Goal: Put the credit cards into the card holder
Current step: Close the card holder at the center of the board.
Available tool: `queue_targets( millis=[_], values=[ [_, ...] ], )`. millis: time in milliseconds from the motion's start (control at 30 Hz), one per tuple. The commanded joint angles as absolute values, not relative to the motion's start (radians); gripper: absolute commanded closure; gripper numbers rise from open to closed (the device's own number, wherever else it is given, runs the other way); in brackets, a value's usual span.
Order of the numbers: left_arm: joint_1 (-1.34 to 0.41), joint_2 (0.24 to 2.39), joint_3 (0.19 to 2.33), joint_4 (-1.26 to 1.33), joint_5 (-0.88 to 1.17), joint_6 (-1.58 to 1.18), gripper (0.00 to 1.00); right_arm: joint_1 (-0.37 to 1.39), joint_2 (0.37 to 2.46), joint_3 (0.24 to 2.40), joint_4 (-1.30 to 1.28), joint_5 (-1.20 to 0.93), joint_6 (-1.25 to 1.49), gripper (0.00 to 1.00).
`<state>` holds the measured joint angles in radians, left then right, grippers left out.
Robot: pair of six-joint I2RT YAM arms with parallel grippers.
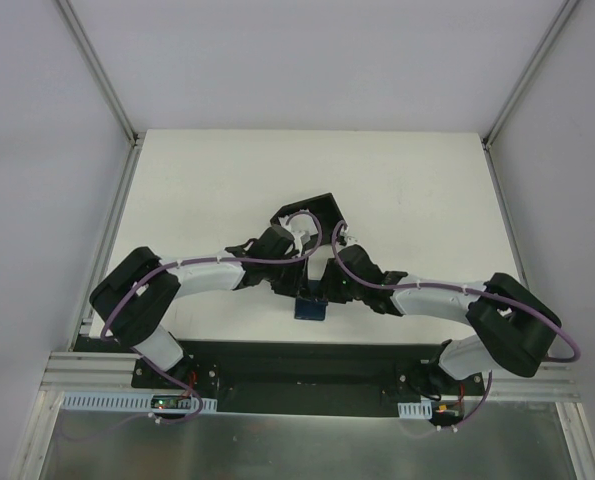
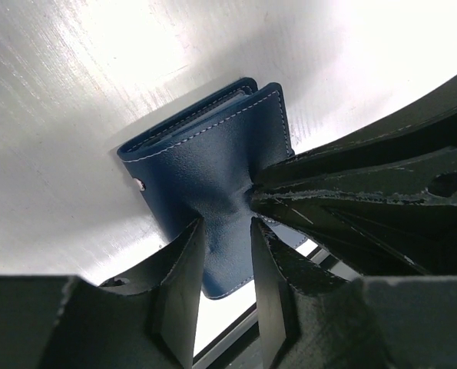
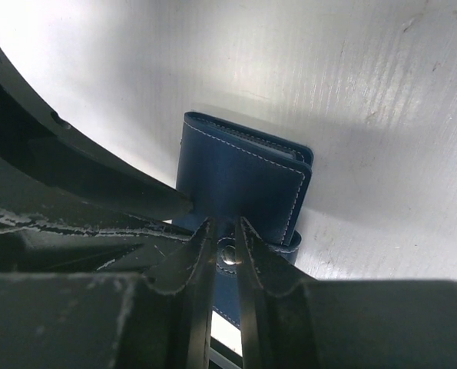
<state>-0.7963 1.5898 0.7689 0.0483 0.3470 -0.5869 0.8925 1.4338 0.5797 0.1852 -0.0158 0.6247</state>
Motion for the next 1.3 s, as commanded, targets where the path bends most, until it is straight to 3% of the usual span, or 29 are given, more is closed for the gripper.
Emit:
queue_targets(
  millis=[0,400,1100,1267],
  values=[
    [-0.804,1.644,0.733,0.046,0.298,-0.601,0.71,0.893,1.424,0.58,0.13,0.032,0.62,0.8],
    [-0.804,1.614,0.744,0.012,0.265,-0.572,0.7,0.865,1.207,0.549,0.026,0.071,0.571,0.79],
    [-0.804,1.6,0.776,-0.043,0.267,-0.548,0.7,0.907,1.365,0.609,0.054,-0.018,0.598,0.88],
    [-0.804,1.569,0.778,-0.066,0.261,-0.526,0.66,0.913,1.385,0.612,0.055,-0.006,0.609,0.89]
  ],
)
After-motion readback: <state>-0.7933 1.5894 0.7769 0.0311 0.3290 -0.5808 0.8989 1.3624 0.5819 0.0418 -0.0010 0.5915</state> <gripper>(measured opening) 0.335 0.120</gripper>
